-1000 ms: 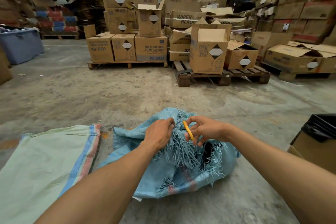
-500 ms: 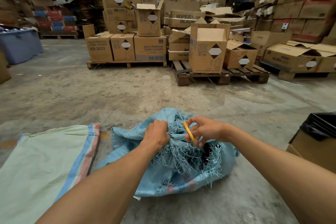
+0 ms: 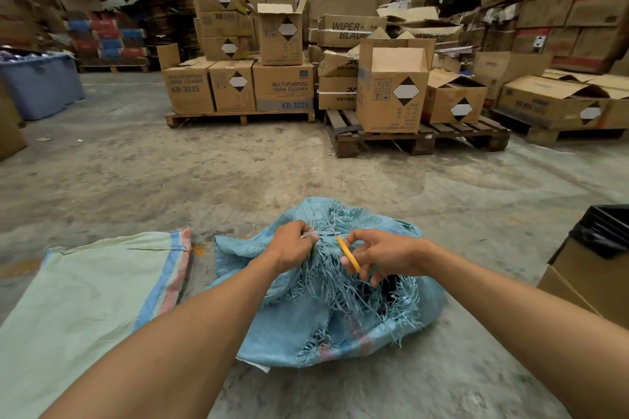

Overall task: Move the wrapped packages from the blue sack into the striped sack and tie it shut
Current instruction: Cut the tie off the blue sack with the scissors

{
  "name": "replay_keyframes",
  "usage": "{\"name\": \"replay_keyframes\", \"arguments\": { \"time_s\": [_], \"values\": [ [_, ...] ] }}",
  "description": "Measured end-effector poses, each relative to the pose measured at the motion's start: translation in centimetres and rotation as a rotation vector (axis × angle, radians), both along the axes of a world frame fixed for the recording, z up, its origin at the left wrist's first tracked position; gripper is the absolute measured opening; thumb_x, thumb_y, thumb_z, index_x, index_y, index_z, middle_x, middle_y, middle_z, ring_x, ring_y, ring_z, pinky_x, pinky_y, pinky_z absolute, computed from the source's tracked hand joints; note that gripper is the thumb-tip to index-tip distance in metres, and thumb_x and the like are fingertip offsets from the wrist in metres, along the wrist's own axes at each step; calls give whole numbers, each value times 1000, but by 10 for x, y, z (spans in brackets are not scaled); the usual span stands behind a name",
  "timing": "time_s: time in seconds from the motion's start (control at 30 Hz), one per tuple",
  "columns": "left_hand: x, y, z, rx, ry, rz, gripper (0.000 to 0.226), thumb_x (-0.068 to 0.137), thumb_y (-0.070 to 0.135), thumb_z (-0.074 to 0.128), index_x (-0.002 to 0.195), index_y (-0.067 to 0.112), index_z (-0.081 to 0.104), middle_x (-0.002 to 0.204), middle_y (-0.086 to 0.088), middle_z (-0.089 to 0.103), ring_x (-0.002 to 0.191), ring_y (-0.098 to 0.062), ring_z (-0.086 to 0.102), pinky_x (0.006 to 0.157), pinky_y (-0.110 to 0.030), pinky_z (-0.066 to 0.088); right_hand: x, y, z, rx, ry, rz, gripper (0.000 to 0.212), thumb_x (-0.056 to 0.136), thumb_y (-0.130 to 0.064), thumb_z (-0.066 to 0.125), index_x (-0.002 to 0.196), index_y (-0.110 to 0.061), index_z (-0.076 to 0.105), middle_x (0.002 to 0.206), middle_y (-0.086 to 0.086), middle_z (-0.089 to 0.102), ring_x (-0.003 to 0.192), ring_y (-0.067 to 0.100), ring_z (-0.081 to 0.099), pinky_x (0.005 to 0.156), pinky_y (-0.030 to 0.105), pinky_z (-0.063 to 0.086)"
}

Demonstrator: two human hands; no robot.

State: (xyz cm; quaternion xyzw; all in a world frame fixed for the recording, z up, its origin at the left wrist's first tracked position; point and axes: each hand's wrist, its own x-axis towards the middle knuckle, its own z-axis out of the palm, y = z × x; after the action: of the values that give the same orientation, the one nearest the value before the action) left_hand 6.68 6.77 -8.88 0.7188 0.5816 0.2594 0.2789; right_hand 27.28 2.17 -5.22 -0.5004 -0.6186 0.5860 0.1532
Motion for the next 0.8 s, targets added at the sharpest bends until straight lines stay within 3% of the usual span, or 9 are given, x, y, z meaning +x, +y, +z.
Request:
{"name": "replay_keyframes", "arguments": {
  "time_s": [0.23, 0.37, 0.6, 0.8],
  "values": [
    [-6, -3, 2, -162, -281, -39, 23, 100, 25, 52, 81, 13, 53, 67, 1, 44, 59, -13, 38, 55, -26, 30, -5, 0, -3, -135, 87, 43, 33, 90, -25, 70, 111, -15, 47, 89, 4, 65, 72, 15, 58, 58, 25, 47],
    [-10, -2, 1, -119, -303, -45, 24, 103, 25, 48, 84, 10, 50, 76, -9, 42, 71, -17, 39, 68, -32, 32, -8, -1, -3, -161, 146, 56, 34, 91, -27, 69, 113, -17, 46, 91, 3, 65, 73, 15, 58, 59, 25, 48],
    [-12, 5, -2, -56, -421, 22, 20, 99, 22, 56, 82, 11, 58, 71, -5, 54, 69, -19, 49, 68, -35, 42, -10, -4, 0, -209, 144, 70, 25, 92, -31, 66, 104, -20, 48, 91, 3, 64, 72, 15, 57, 55, 24, 46],
    [-12, 0, 2, -30, -504, 9, 19, 99, 19, 57, 82, 9, 59, 72, -3, 57, 64, -11, 51, 61, -19, 45, -19, -9, 1, -236, 155, 101, 21, 96, -41, 58, 86, -26, 48, 88, 1, 59, 68, 15, 54, 53, 22, 44]
  ]
}}
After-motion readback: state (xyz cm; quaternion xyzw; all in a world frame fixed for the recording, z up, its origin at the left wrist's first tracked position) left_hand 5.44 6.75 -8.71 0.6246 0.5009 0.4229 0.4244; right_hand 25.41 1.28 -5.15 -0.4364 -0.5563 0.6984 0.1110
